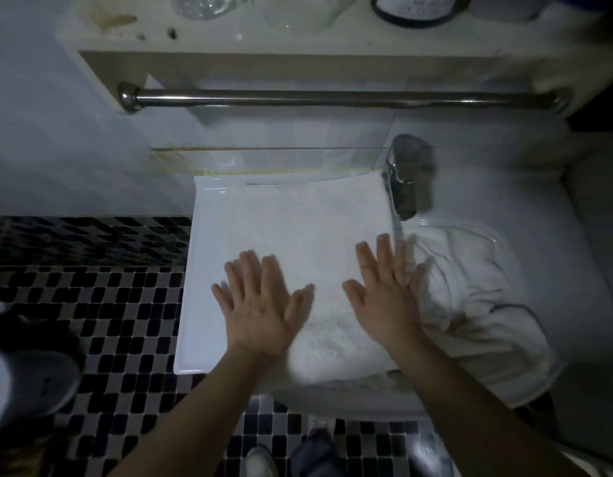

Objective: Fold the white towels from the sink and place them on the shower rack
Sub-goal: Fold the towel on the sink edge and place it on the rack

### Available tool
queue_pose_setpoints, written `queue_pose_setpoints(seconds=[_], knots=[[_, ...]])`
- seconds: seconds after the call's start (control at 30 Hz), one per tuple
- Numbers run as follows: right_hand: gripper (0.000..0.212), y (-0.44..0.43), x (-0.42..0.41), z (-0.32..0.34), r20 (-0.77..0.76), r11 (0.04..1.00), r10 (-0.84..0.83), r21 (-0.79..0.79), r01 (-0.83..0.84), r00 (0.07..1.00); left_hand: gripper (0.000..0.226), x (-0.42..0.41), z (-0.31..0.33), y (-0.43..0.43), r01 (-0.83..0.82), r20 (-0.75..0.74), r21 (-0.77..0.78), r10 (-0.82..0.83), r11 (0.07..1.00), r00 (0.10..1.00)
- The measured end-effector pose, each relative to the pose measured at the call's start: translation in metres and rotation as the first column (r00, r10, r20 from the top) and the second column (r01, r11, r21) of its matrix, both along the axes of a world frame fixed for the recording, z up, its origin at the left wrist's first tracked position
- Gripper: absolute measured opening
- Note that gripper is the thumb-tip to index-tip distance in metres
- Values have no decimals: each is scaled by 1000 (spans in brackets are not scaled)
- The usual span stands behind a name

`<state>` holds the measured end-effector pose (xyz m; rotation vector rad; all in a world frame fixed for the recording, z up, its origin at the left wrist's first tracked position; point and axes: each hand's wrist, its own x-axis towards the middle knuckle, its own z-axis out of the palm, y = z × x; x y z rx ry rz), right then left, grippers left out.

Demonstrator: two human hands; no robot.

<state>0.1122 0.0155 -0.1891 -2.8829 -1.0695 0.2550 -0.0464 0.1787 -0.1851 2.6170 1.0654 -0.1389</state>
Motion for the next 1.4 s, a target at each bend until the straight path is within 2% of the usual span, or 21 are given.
queue_pose_setpoints(seconds=[0.07, 0.13, 0.17, 0.27, 0.33, 0.43, 0.53, 0.67, 0.83, 0.93, 1.0, 1.1, 1.2, 1.3, 1.4], knots=[[66, 6, -28, 5, 4, 985, 146, 94, -145, 989, 88, -8, 1, -21, 59, 29, 27, -60, 998, 998], [63, -5, -54, -2, -58, 970, 241, 47, -238, 969, 93, -27, -5, -33, 141, -26, 35, -140, 989, 990], [64, -16, -61, -9, -112, 972, 235, -3, -236, 966, 98, -40, -11, -33, 177, -79, 51, -172, 983, 982], [72, -59, -62, -26, -210, 985, 100, -120, -127, 973, 108, -75, -22, -26, 164, -152, 66, -153, 984, 976], [76, -68, -57, -28, -262, 985, 43, -151, -84, 964, 111, -86, -25, -19, 77, -151, 16, -74, 997, 986], [78, -68, -55, -25, -314, 987, -1, -153, -49, 949, 106, -92, -21, -14, 69, -143, -13, -71, 998, 987], [80, -63, -49, -18, -358, 996, -32, -86, 1, 933, 94, -84, -12, -12, 38, -88, -59, -43, 998, 995], [90, -34, -25, -6, -438, 974, -140, 100, 202, 888, 85, -63, -1, 7, -63, 37, -171, 70, 983, 997], [104, -5, 14, -4, -504, 936, -214, 140, 323, 837, 83, -29, 5, 33, -142, -12, -143, 142, 979, 990], [107, 1, 24, -4, -572, 884, -223, 224, 411, 790, 81, -18, 9, 35, -234, 121, -312, 283, 921, 952], [101, 3, 24, 0, -631, 816, -207, 310, 488, 747, 89, -14, 11, 39, -276, 124, -387, 346, 880, 930], [86, 0, 22, 2, -654, 792, -172, 353, 499, 737, 93, -11, 11, 48, -315, 129, -495, 427, 810, 895], [76, -6, 22, 15, -678, 787, -142, 365, 498, 721, 93, -13, 20, 51, -269, 177, -582, 443, 767, 879], [79, -12, 22, 37, -696, 808, -122, 345, 479, 707, 90, -22, 33, 46, -177, 206, -677, 414, 715, 887], [73, -18, 22, 65, -687, 834, -11, 395, 386, 727, 69, -32, 56, 41, -85, 303, -737, 440, 671, 845]])
